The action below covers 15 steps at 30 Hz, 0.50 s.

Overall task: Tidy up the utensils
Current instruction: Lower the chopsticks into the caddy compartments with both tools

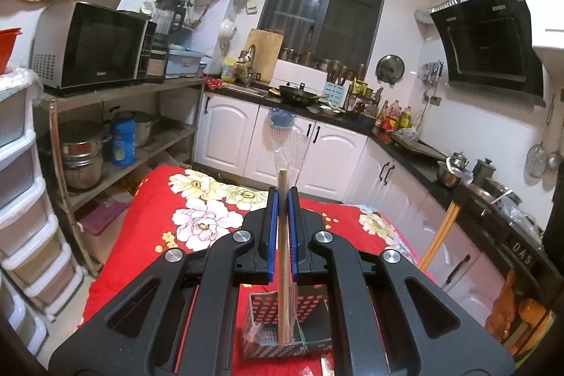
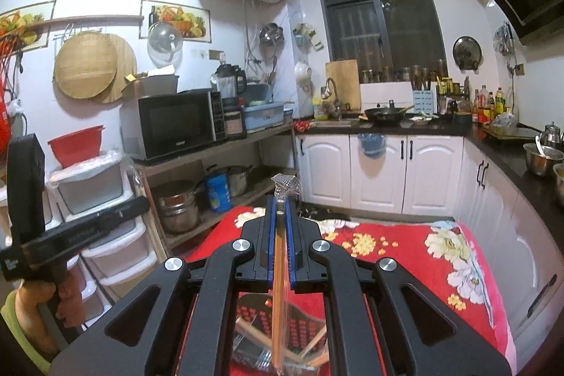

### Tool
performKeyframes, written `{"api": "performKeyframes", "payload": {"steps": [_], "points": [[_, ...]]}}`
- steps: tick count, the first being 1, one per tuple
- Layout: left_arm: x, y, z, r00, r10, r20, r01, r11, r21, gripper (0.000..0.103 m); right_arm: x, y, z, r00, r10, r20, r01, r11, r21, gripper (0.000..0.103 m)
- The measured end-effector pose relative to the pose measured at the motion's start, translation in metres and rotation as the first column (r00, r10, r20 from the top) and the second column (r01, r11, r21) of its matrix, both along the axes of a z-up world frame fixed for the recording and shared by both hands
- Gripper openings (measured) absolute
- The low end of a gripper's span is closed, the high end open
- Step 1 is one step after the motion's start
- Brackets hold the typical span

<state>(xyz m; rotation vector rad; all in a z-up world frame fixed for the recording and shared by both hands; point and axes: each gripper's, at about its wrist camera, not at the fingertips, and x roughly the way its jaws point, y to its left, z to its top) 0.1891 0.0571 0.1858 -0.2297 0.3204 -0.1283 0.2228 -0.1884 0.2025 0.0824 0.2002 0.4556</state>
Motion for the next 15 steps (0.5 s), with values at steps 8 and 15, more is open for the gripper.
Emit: {"api": "performKeyframes", "payload": {"steps": [8, 15], "points": [[0.023, -0.007, -0.018, 1.0, 0.01, -0.027, -0.01, 1.0, 0.015, 0.001, 0.027, 0.001, -0.018, 0.999, -0.035, -0.022, 0.035, 0.999, 0.008, 0.005], [0.033, -0.012, -0.029, 0.999, 0.018, -0.029, -0.017, 0.999, 0.043, 0.001, 0.044, 0.011, -0.037, 0.998, -0.056, -0.035, 0.056, 0.998, -0.011, 0.005]]}}
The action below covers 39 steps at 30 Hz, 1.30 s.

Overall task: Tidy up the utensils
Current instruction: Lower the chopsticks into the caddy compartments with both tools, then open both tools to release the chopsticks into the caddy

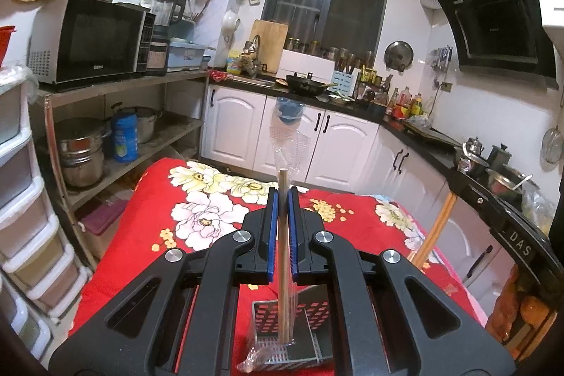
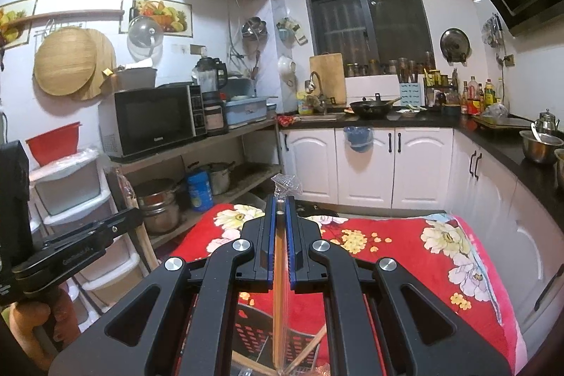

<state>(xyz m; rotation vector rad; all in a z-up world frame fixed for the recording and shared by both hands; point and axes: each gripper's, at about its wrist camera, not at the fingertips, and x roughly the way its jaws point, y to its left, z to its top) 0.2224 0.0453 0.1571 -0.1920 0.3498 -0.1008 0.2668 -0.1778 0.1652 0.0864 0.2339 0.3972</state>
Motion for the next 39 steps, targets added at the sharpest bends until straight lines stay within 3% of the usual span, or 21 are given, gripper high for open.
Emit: {"api": "performKeyframes", "payload": {"steps": [21, 39], "points": [[0.024, -0.013, -0.046, 0.993, -0.019, -0.117, 0.025, 0.998, 0.052, 0.001, 0.024, 0.023, -0.051, 0.995, 0.01, -0.094, -0.02, 0.994, -0.106, 0.006], [0.022, -0.008, -0.066, 0.979, -0.048, -0.199, 0.057, 0.998, 0.037, 0.002, 0.023, 0.023, -0.071, 0.983, 0.031, -0.179, -0.056, 0.99, -0.132, 0.009]]}}
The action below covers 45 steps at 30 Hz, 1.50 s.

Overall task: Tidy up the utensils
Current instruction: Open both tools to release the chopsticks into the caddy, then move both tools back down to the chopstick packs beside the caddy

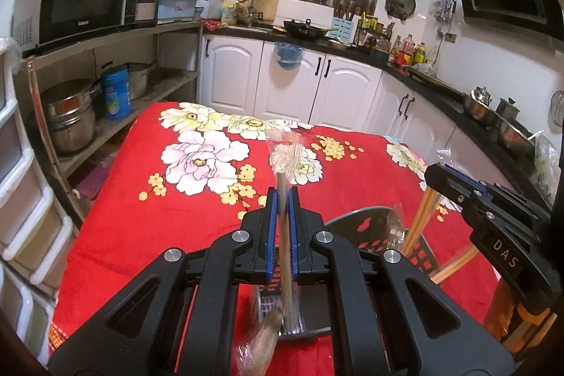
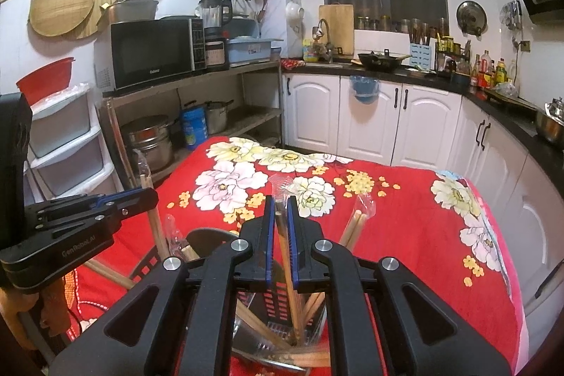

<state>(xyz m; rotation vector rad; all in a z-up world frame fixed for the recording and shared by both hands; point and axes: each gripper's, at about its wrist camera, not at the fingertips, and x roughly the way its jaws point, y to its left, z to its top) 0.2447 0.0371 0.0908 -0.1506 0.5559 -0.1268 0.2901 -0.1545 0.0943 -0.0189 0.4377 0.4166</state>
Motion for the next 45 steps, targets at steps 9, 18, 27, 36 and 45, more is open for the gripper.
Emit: {"api": "performKeyframes", "payload": {"steps": [9, 18, 27, 36, 45], "points": [[-0.003, 0.004, -0.001, 1.0, -0.001, -0.005, 0.001, 1.0, -0.007, 0.005, -0.005, -0.005, 0.001, 1.0, -0.004, -0.009, 0.004, 1.0, 0.012, 0.02], [-0.016, 0.003, -0.003, 1.0, 0.001, 0.0, -0.001, 1.0, -0.012, 0.028, -0.014, -0.01, 0.004, 1.0, -0.008, 0.0, 0.008, 1.0, 0.018, 0.03], [-0.036, 0.011, 0.002, 0.999, 0.034, 0.009, -0.034, 0.999, -0.007, 0.044, -0.035, -0.023, 0.014, 1.0, -0.013, 0.018, 0.012, 0.999, 0.034, 0.039], [-0.059, 0.022, 0.015, 0.997, 0.071, 0.024, -0.071, 0.997, 0.005, 0.048, -0.057, -0.031, 0.024, 0.999, -0.009, 0.039, 0.007, 0.998, 0.054, 0.045], [-0.094, 0.032, 0.027, 0.993, 0.104, 0.047, -0.105, 0.994, 0.021, 0.051, -0.089, -0.038, 0.03, 0.998, 0.005, 0.055, -0.009, 0.998, 0.067, 0.049]]}}
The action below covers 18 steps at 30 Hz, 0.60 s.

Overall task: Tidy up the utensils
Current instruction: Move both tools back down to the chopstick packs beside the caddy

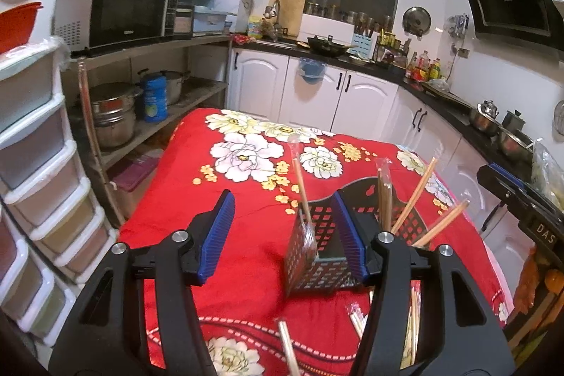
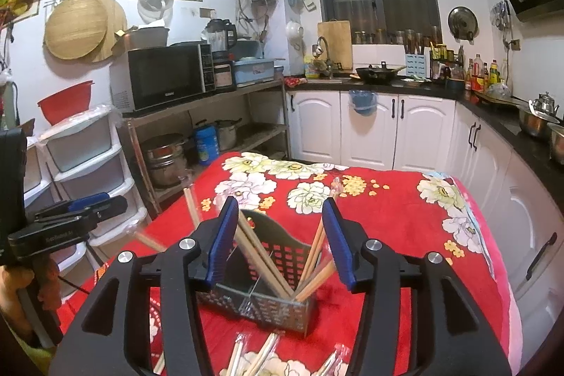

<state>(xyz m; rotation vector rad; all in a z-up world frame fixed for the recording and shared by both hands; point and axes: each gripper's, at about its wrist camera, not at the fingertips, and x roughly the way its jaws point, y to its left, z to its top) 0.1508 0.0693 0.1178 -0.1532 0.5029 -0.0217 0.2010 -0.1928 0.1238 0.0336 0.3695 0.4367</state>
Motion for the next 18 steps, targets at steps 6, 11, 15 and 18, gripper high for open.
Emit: {"api": "performKeyframes", "payload": {"steps": [6, 11, 15, 18], "points": [[-0.021, 0.002, 0.0, 1.0, 0.017, -0.006, -0.017, 1.0, 0.02, 0.054, -0.022, -0.01, -0.006, 1.0, 0.0, -0.009, 0.0, 1.0, 0.009, 0.05], [-0.029, 0.001, -0.01, 0.999, 0.017, -0.027, -0.016, 0.999, 0.03, 0.056, -0.031, -0.018, -0.017, 0.999, -0.01, -0.033, 0.011, 1.0, 0.007, 0.05], [-0.032, -0.001, -0.022, 0.999, 0.01, -0.054, -0.009, 1.0, 0.027, 0.056, -0.038, -0.025, -0.031, 0.998, -0.022, -0.059, 0.022, 1.0, -0.004, 0.05], [-0.031, -0.002, -0.032, 0.997, 0.002, -0.075, 0.0, 1.0, 0.024, 0.056, -0.039, -0.029, -0.042, 0.996, -0.031, -0.082, 0.031, 0.999, -0.012, 0.05]]}}
